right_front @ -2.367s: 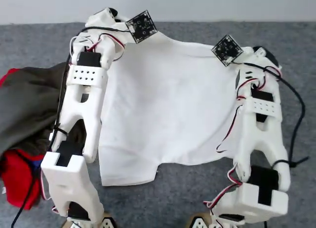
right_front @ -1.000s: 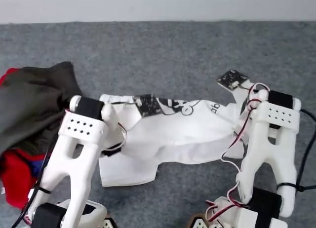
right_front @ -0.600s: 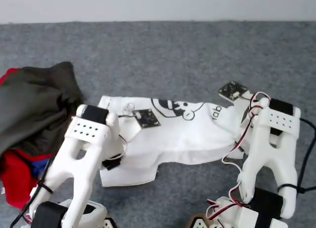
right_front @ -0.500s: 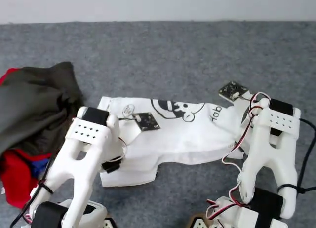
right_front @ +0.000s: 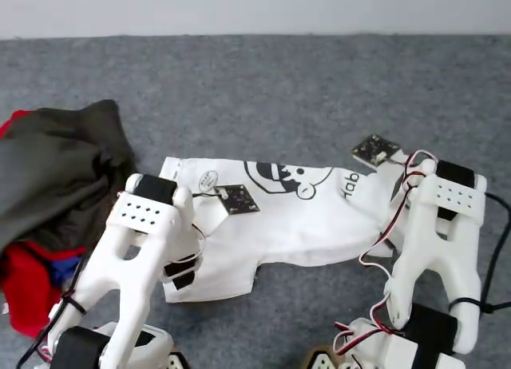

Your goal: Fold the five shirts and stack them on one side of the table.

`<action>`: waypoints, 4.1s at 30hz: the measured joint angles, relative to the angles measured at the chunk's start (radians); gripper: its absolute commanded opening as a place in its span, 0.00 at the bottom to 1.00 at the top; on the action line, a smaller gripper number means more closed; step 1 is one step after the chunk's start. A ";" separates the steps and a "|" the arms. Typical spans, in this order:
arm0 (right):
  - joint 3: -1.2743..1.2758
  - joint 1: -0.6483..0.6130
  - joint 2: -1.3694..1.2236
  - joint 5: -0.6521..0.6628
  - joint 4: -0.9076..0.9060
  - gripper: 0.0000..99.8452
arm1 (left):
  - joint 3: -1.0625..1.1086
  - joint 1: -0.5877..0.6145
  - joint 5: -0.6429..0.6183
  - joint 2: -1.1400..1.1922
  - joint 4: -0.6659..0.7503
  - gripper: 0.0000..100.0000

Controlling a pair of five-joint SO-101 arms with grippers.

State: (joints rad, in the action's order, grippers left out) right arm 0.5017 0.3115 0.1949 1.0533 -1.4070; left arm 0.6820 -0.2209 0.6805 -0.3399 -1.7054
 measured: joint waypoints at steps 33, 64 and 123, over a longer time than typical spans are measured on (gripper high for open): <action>-0.419 -0.137 -0.293 -0.477 0.160 0.01 | -0.074 0.097 -0.345 0.026 0.543 0.01; -0.468 -0.117 -0.354 -0.514 0.187 0.01 | -0.381 0.143 -0.345 0.338 0.388 0.01; -0.110 -1.507 -0.404 -0.640 0.310 0.01 | -0.328 1.521 -0.015 -0.334 -0.003 0.01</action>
State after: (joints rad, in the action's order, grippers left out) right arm 0.3913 -1.1953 -0.2087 0.4135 -1.0971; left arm 0.3537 1.2996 0.6651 -0.6743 -1.7085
